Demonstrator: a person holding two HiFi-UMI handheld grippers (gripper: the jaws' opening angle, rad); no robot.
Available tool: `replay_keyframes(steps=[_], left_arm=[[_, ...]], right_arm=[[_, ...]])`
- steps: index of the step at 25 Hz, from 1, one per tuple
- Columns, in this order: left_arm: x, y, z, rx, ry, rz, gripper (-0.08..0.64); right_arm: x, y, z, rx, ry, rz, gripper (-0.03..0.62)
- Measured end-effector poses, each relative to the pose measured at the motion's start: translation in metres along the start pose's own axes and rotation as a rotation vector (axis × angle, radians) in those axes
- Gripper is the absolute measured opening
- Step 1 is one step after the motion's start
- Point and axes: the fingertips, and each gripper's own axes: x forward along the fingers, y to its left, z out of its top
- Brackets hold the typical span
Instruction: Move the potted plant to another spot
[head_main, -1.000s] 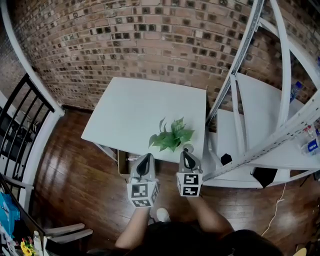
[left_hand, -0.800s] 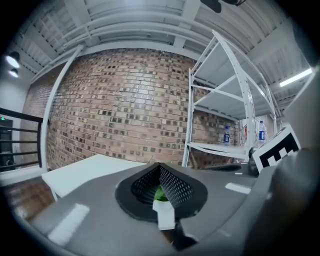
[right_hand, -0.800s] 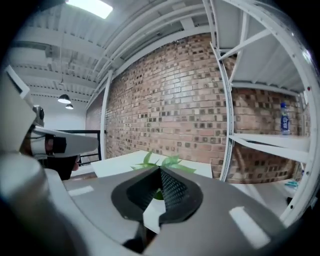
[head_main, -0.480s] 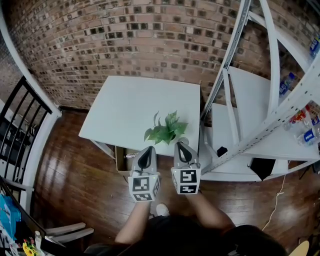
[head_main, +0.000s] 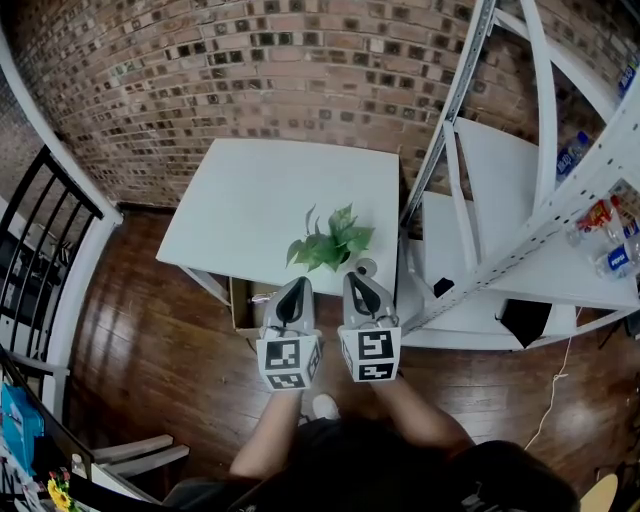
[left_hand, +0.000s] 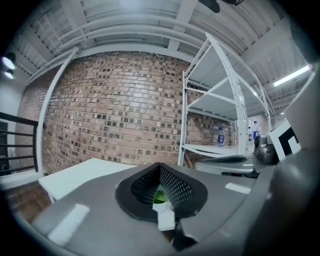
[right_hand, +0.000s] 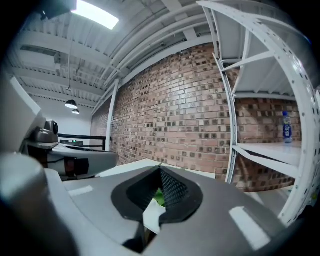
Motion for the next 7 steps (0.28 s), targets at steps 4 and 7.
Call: replay_keyframes(steps=[4, 7], left_arm=[[0.0009, -0.0018, 0.0015, 0.003, -0.003, -0.003, 0.012], [0.0018, -0.0031, 0.0021, 0.004, -0.010, -0.005, 0.012]], right_arm=[[-0.0014, 0.0034, 0.0027, -0.001, -0.002, 0.009, 0.002], [-0.0019, 0.0031, 0.0020, -0.008, -0.005, 0.008, 0.002]])
